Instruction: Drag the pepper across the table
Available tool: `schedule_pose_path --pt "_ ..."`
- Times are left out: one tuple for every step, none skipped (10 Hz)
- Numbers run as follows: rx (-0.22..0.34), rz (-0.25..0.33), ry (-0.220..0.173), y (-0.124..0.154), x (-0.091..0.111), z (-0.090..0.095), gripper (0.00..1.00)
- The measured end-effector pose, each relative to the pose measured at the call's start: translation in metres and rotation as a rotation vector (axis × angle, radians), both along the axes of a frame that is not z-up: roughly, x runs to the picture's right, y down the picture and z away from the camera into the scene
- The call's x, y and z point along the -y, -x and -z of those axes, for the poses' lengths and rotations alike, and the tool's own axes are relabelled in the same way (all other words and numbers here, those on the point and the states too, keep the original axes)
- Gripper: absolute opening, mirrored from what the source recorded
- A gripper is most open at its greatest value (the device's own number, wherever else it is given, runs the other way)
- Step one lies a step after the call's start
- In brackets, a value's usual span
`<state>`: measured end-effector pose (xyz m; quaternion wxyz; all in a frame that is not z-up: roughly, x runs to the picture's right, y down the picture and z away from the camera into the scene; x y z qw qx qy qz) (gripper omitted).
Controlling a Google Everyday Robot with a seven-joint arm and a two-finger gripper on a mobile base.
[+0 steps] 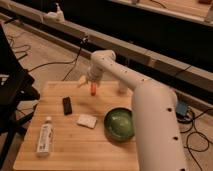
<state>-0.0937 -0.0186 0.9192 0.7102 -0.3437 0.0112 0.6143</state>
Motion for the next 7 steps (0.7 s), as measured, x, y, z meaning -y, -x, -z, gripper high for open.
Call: schedule_pose_path --pt "-0.001 0.0 0.0 -0.001 0.0 0.0 0.8" --pt "-0.002 0.0 0.0 -0.002 0.0 -0.001 0.8" --pt "-0.006 -0.003 -0.004 -0.002 0.001 -0.002 0.8" --pt "-0.015 -0.018 -0.016 -0.003 0.005 -0.01 0.8" --pt "-0.015 -0.027 -0.027 0.002 0.01 -0.017 0.8" --pt "-0.013 -0.028 -0.033 0.006 0.011 -0.023 0.8" --pt "-0.01 -0.019 -0.038 0.012 0.01 -0.031 0.8"
